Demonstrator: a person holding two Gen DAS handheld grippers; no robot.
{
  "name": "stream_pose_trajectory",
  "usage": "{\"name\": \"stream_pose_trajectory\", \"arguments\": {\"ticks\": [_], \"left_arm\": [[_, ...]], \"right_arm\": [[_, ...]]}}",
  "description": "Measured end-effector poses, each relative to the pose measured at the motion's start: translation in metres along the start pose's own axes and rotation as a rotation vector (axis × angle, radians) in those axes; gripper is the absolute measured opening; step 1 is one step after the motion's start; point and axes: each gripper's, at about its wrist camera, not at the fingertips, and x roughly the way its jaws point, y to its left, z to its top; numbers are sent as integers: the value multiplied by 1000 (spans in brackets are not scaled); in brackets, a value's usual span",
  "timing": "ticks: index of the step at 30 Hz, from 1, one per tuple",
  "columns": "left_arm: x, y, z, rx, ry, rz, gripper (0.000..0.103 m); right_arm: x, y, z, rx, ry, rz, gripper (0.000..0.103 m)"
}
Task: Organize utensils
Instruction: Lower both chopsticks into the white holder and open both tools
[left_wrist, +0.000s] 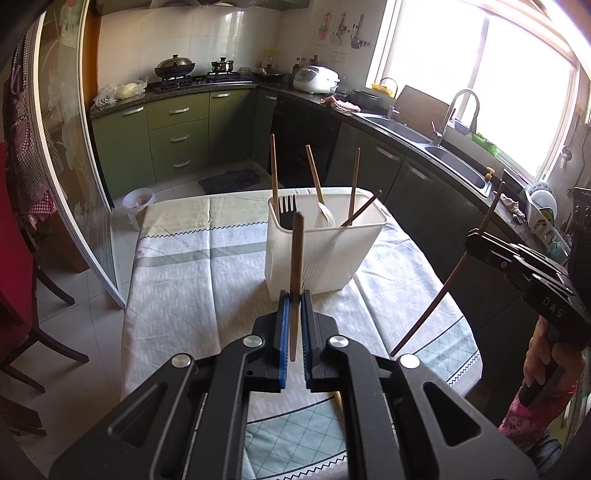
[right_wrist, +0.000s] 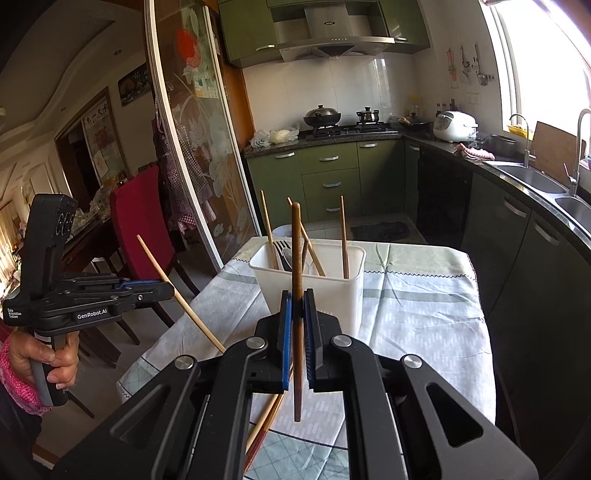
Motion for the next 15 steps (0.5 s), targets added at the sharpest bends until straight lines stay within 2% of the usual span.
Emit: {"name": "stream_pose_trajectory", "arguments": {"ticks": [7,15], "left_arm": [[-20,-11,34,20,-36,-23,6],[-39,-25,78,42,-88,-31,6]], "right_arm": [[-3,-6,34,10,-41,3,7],[-16,-10,79,15,-127,-7,7]]}}
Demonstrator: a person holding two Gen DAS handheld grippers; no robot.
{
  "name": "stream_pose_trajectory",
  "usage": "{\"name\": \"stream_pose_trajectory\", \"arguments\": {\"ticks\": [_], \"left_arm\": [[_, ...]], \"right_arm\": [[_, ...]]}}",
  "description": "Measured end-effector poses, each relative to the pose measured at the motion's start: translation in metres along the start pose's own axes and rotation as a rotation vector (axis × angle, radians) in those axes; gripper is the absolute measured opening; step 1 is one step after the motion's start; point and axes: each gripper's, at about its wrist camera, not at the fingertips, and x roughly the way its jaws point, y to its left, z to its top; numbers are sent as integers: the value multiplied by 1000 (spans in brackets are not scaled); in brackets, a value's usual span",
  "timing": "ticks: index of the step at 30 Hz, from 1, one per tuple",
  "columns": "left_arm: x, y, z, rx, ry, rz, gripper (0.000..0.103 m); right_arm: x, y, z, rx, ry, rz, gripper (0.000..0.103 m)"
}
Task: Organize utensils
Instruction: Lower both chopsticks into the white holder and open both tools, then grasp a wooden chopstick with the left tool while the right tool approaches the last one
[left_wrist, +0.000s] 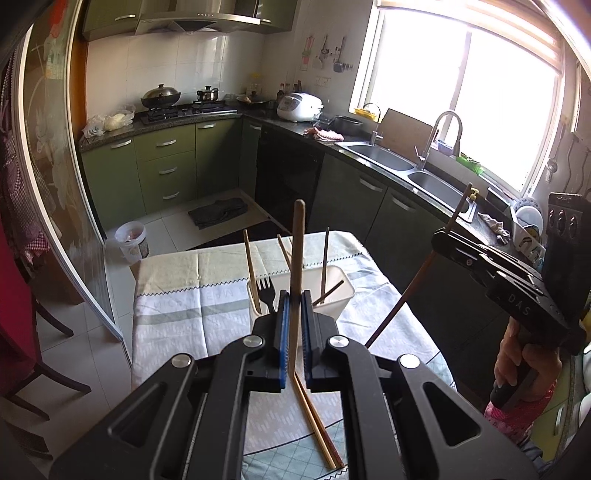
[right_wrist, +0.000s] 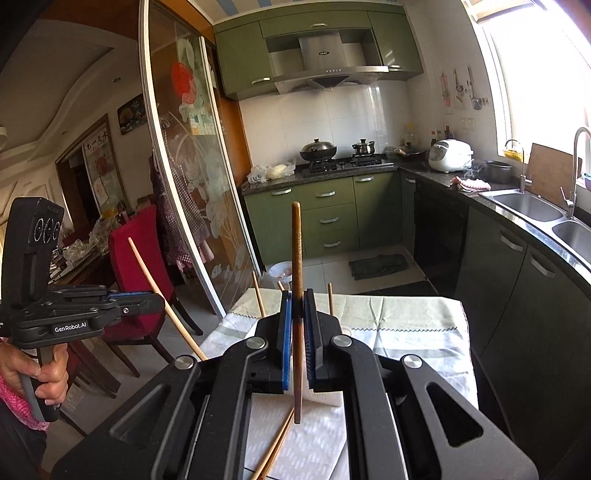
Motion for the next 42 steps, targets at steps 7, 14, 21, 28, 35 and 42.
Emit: {"name": "stream_pose_trajectory", "arguments": {"ticks": [7,14,21,28,35,42], "left_arm": [[-10,-3,38,1,-86,15,6],[16,5,58,-19,-122,44,6],[69,9,53,-17,-58,64,6],[122,13,26,-30,80,58,7],[122,16,13,-43,102,73,34],[116,4,-32,-40,172,80,54]], "right_arm": [[3,-9,40,5,-60,-35,7],[41,-31,62,47,-71,-74,7],[102,-51,41,83,34,-73,7],[149,-52,6,68,142,-74,7],[150,-47,-14,69,167,-70,22],[71,-43,-32,72,44,-79,30]]}}
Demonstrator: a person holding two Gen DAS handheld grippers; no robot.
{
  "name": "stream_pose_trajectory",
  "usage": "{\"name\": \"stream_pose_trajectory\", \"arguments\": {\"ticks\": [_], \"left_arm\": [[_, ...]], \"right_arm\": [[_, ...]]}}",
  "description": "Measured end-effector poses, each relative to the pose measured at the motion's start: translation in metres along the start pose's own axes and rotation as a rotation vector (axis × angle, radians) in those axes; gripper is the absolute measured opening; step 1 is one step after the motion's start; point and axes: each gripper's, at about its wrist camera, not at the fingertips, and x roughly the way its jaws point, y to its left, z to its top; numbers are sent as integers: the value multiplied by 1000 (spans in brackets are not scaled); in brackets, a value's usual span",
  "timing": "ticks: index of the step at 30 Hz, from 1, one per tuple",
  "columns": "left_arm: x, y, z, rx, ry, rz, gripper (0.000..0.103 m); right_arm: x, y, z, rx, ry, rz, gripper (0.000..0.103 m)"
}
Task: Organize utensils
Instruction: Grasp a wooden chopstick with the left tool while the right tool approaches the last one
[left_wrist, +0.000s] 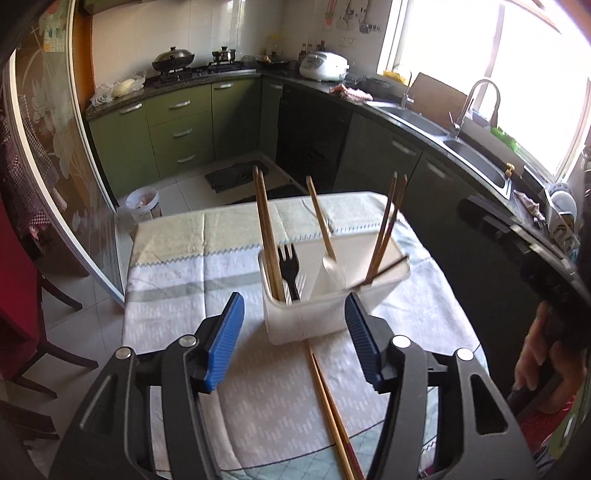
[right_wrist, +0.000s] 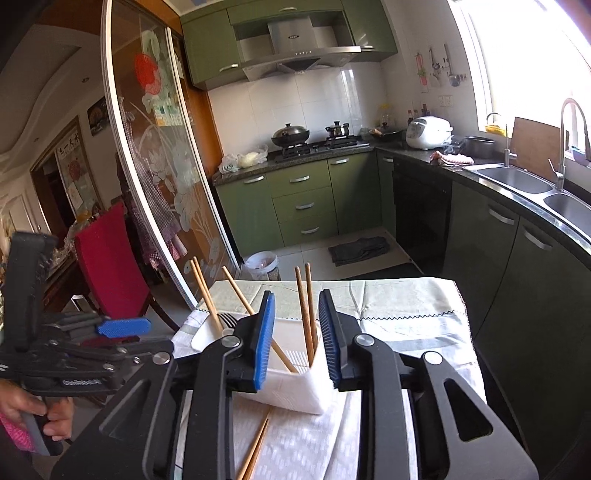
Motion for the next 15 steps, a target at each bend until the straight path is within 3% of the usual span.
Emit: {"name": "stream_pose_trajectory", "arguments": {"ticks": [4,8,11,15], "left_arm": [[52,-6,-45,0,188,-4,54],[110,-14,-80,-28,367,6,54],[137,-19,-93,-16,420,57,54],[149,-24,-96,5,428,120,56]], "right_arm": [[-40,-18,-43,52,-6,19,34],[-58,-38,-86,118,56,30,34],[-70,-56,-112,166,83,27,35],[-81,-81,-130,237,83,37,35]]}}
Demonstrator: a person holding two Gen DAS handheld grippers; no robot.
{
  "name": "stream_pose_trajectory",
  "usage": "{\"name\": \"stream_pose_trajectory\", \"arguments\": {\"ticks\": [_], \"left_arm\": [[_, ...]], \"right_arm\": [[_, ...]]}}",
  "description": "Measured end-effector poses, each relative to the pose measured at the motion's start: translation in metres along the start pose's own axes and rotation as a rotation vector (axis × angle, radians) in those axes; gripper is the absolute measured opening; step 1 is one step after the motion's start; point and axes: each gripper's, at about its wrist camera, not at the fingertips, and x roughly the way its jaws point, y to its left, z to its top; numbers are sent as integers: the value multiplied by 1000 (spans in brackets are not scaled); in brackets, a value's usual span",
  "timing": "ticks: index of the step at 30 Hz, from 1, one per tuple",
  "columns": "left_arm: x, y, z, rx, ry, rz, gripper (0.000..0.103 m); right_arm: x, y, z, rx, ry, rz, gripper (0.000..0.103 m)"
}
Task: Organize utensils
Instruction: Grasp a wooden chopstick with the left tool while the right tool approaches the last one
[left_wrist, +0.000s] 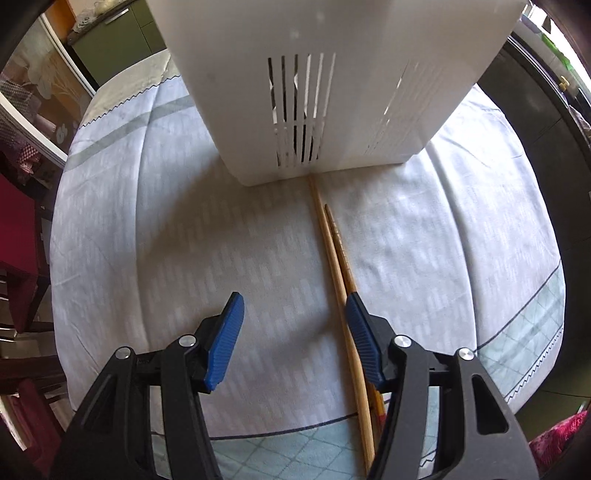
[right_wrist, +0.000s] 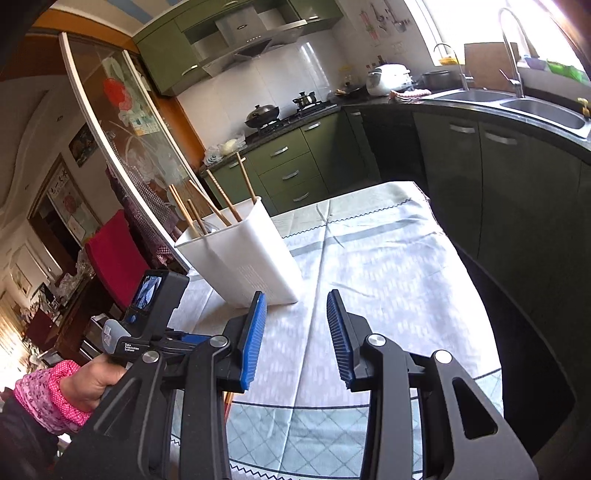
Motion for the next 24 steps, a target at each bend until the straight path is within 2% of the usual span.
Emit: {"name": "stream_pose_trajectory", "arguments": {"ticks": [9,12,13,14,16,24], "left_arm": [[6,-21,0,13,27,48,54],[2,-25,-5,35,23,36,32],[1,-28,-6,43,22,33,17],[0,-29,-8,49,23,26,10],[-2,-27,-11,46,17,16,9],[-8,11,-24,-16,26,-34,10]], "right_arm": [[2,-28,-8,74,19,48,36],[12,-25,-13,67,54,62,37],[16,-23,-13,68,63,66,38],[20,-21,-15,69,73,69,38],[29,-17,-18,66,97,71,41],[62,16,-27,20,182,86,41]]}}
